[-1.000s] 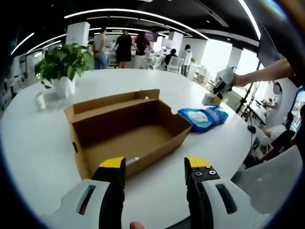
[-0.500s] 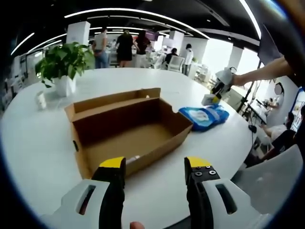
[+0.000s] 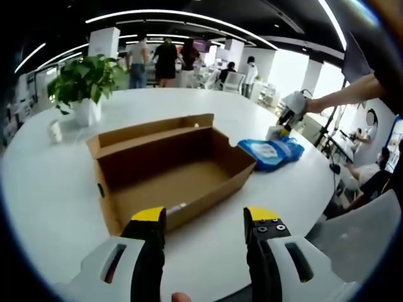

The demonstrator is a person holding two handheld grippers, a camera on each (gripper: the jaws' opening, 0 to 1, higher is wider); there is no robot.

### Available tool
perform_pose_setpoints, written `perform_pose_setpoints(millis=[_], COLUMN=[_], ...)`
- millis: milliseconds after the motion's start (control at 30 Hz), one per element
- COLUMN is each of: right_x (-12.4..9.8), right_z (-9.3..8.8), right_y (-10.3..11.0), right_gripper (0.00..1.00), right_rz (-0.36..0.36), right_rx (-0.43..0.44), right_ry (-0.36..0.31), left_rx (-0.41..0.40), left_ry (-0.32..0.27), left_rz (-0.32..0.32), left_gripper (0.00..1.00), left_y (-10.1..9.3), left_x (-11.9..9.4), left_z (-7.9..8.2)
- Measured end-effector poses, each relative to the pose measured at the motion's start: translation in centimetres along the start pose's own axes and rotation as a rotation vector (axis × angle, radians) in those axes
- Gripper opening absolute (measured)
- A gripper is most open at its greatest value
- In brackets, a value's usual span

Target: Operate the shoe box by opening the lid, removing the specified soft item, and placing it in the target area until the item is outside and the box remains undamaged.

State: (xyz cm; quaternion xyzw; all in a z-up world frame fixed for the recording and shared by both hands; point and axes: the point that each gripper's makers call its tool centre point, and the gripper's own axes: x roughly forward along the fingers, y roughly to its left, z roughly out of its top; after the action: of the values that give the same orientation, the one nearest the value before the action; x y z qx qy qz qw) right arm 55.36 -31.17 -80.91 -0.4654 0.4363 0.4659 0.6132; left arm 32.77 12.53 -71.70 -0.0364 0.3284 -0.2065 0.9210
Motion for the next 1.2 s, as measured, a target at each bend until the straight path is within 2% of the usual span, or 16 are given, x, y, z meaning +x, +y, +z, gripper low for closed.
perform_pose_setpoints(millis=[233,400,1200], right_x=[0.8,1.6,1.8], right_z=[-0.2,-1.1,-2.8], right_y=[0.0,0.0,0.8], right_gripper=[0.17,0.17,0.18], right_rz=[0.011,0.019,0.036], right_rx=[-0.015,-0.063,-0.105], right_ry=[0.009,0.043,0.106], left_rx=[-0.001,0.000,-0.002], left_ry=[0.007,0.014,0.018], left_rz=[0.002,0.003,0.009], left_gripper=[0.51,0.51,0.50], left_y=[0.0,0.0,0.1], left_x=[0.0,0.0,0.1], left_z=[-0.2,-0.4,-0.6])
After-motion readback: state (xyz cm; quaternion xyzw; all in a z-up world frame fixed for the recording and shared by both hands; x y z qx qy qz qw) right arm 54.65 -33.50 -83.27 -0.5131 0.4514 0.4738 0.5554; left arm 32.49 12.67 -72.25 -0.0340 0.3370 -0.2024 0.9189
